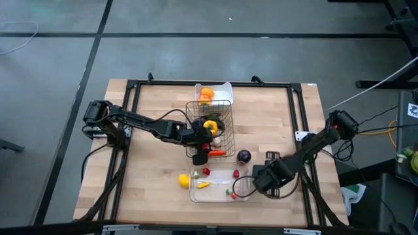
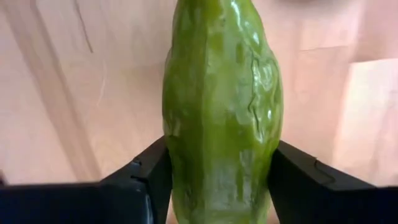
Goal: Sort produce into baskets
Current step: Put the cucumber into the wire basket
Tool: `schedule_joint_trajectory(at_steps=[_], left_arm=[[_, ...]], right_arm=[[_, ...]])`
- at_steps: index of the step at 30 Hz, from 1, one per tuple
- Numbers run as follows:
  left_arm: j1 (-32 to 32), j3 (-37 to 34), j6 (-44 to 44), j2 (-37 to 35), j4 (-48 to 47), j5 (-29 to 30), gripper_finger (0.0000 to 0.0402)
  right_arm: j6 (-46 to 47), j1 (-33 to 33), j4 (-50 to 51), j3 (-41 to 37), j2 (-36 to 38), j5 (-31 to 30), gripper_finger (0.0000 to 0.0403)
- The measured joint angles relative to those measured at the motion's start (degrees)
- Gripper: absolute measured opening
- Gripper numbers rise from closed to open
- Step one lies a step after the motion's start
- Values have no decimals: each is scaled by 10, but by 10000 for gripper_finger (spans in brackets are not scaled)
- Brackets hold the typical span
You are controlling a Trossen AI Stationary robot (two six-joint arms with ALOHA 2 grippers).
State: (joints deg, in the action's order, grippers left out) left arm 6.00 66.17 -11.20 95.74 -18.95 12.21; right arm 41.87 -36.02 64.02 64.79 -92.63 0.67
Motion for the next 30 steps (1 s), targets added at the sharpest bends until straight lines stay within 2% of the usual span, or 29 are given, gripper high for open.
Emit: schedule_joint_trajectory(at_steps=[8,14,17,20,30], left_arm=[[0,0,0,0,18,0,267],[0,0,1,0,19,0,267],[0,0,1,-8,10,0,267],[0,0,1,-27,8,0,267],[1,0,-6,-103,-44,0,267]], right_arm=[[-67,57,95,88,34,-17,210],[-155,102,119,173,36,-99,211],[-205,126,97,201,36,-144,211],[-256,152,54,210,36,-164,211],[-396,233,-134,210,11,-162,211]])
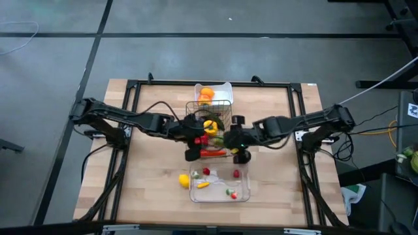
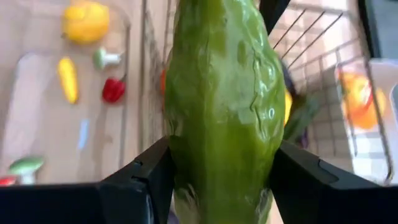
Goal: Sort produce into baskets
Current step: Put the cucumber into the wire basket
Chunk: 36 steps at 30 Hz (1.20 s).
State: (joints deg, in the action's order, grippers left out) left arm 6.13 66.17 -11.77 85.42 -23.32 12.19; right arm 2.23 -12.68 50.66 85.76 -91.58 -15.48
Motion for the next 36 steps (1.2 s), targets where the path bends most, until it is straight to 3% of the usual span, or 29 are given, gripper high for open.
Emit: schedule_joint_trajectory(at_steps=[18,26,36], left_arm=[[72,0,-90,-89,-207,-1,267],[103,0,-96,-89,-227,0,267],[146,0,-124,-89,-228,0,267]], right_arm=[[-28,80,-76,0,-133,66,211],[-27,79,-78,0,-182,59,212],[-26,79,-77,0,-191,56,212]])
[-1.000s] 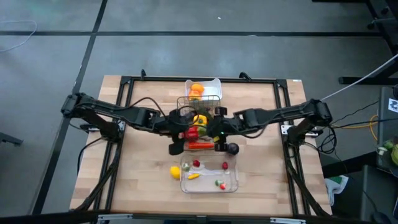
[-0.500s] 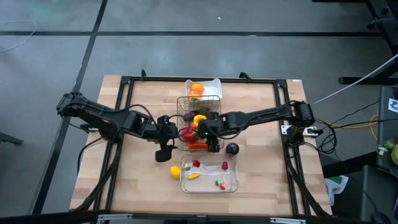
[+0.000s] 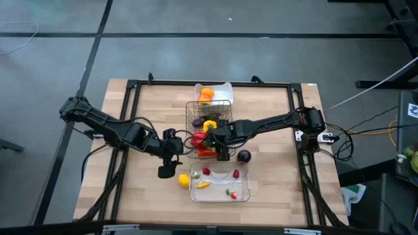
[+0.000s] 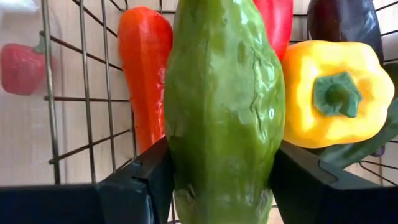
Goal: Sort produce into baskets
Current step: Put the cucumber into the wire basket
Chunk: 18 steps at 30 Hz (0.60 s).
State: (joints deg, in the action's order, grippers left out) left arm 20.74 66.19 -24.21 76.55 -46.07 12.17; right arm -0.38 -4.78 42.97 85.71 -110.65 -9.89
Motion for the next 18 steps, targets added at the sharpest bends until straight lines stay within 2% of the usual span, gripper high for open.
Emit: schedule_joint_trajectory(at_steps=[14,18], left_arm=[[37,0,-21,1,0,0,267],[37,0,-28,2,0,0,267]], right_arm=[[8,0,8,0,0,-1,212],[32,0,0,0,0,-28,212]])
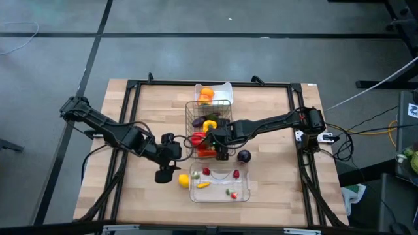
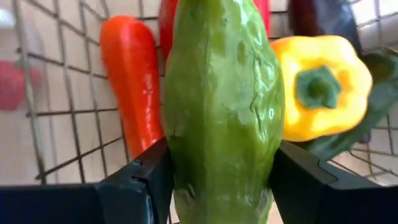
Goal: Sort produce into baskets
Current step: Put the cucumber into the wire basket
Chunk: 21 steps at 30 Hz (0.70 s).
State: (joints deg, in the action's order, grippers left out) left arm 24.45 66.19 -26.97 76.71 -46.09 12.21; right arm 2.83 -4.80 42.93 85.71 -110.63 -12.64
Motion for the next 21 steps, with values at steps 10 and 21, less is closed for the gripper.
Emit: schedule_joint_trajectory(at_steps=[10,21], left_arm=[[0,0,-1,0,0,0,267],[0,0,2,0,0,0,267]], right_arm=[[23,0,-1,0,0,-22,212],[25,0,12,0,1,-23,212]])
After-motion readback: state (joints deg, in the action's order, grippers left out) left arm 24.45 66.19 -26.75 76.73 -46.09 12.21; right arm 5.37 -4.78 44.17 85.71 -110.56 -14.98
